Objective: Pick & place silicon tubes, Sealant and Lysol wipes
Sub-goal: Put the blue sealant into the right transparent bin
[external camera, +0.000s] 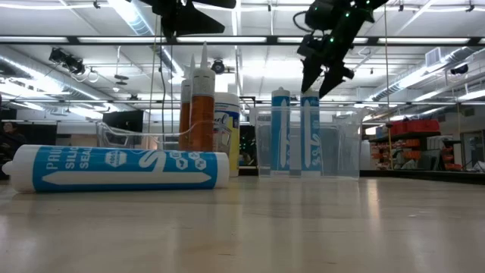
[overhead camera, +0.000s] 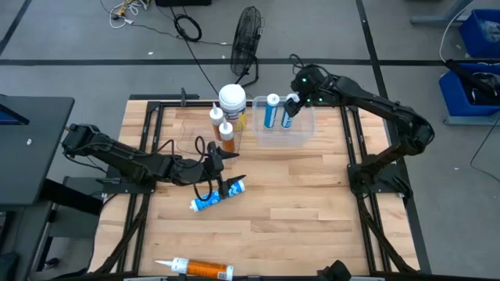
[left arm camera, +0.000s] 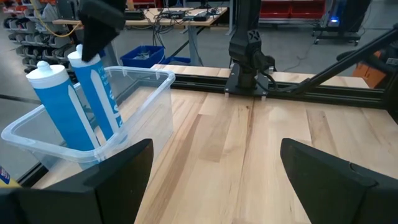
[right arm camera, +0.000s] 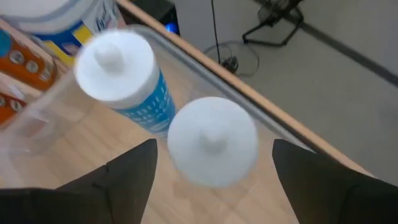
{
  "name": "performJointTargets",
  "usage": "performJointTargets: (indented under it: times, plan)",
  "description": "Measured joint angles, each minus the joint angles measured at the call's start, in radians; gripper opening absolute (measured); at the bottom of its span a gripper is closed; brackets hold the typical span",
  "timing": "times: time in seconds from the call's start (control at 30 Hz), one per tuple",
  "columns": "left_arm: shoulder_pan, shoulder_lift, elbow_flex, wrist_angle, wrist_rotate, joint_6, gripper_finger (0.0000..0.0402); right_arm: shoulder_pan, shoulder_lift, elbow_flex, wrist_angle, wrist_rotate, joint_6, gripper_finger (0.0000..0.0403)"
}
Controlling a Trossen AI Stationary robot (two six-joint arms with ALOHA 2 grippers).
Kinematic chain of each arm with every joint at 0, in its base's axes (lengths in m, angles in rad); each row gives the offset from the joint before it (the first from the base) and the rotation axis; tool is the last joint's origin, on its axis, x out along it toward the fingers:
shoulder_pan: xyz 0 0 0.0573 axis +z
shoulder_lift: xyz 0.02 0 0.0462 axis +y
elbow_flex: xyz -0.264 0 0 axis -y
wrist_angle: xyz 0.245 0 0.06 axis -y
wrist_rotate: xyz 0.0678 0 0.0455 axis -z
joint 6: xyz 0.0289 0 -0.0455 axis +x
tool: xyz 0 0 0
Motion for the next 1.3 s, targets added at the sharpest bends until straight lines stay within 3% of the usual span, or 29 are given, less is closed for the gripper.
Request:
performJointTargets:
  times: [0.33,0.6,0.83,1.07,1.3]
  plan:
    - [0.000,0.000,0.000,0.000,0.000,0.019,0.0358,0.030,-0.193,0.002,0.063,0.024,-0.064,0.0311]
    - [-0.001,0.000,0.000,-0.011,0.010,-0.007,0.0358,0.218,-0.299,0.003,0.092,0.001,-0.175,0.0311]
    - [-0.002,0.000,0.000,-0.004,0.019,-0.032,0.0358,0.456,-0.287,0.003,0.162,-0.119,-0.246,0.0311]
    - [-0.007,-0.048,0.000,0.002,0.020,-0.035,0.0358,0.667,-0.214,-0.058,0.285,-0.057,-0.295,0.0311]
    - [-0.008,-0.119,0.000,-0.044,0.019,-0.028,0.0358,0.717,-0.125,-0.217,0.536,-0.007,-0.327,0.0311]
